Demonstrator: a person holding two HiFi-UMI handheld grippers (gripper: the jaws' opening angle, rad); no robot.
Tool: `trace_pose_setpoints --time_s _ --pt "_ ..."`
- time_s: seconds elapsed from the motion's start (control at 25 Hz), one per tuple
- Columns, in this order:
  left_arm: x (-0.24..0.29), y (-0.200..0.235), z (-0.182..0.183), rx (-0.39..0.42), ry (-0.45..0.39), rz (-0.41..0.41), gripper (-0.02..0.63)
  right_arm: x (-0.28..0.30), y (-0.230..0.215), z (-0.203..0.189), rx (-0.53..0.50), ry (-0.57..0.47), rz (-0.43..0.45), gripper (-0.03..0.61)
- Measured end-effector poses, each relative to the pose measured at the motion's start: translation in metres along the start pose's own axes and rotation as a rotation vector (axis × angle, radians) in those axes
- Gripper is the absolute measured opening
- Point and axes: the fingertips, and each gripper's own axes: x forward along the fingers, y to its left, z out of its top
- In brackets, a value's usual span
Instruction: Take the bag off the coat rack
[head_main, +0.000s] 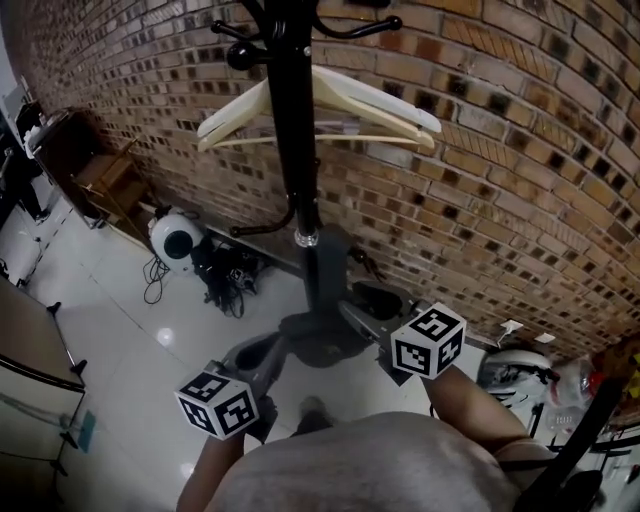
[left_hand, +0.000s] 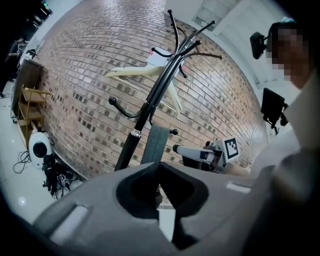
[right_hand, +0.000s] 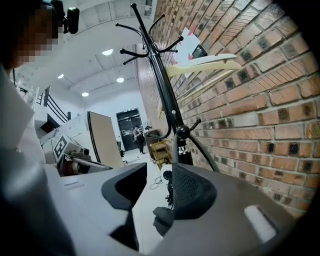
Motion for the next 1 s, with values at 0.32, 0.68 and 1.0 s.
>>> trace_pose_setpoints --time_s 0.32,0.68,1.0 --pt "0.014 0.041 0.017 -0.027 0.033 -0.025 0.002 0.05 -0.027 0.004 -0.004 0.039 -0.04 0.17" --pt "0.02 0.064 0.018 -0.053 0.065 -0.033 0.002 0.073 -0.042 -0.019 -0.016 0.097 -0.106 0.071" --pt "0.018 0.067 0.021 -0.055 0.067 -0.042 0.002 0.073 -0.038 -0.02 -0.012 0.103 -0.12 0.023"
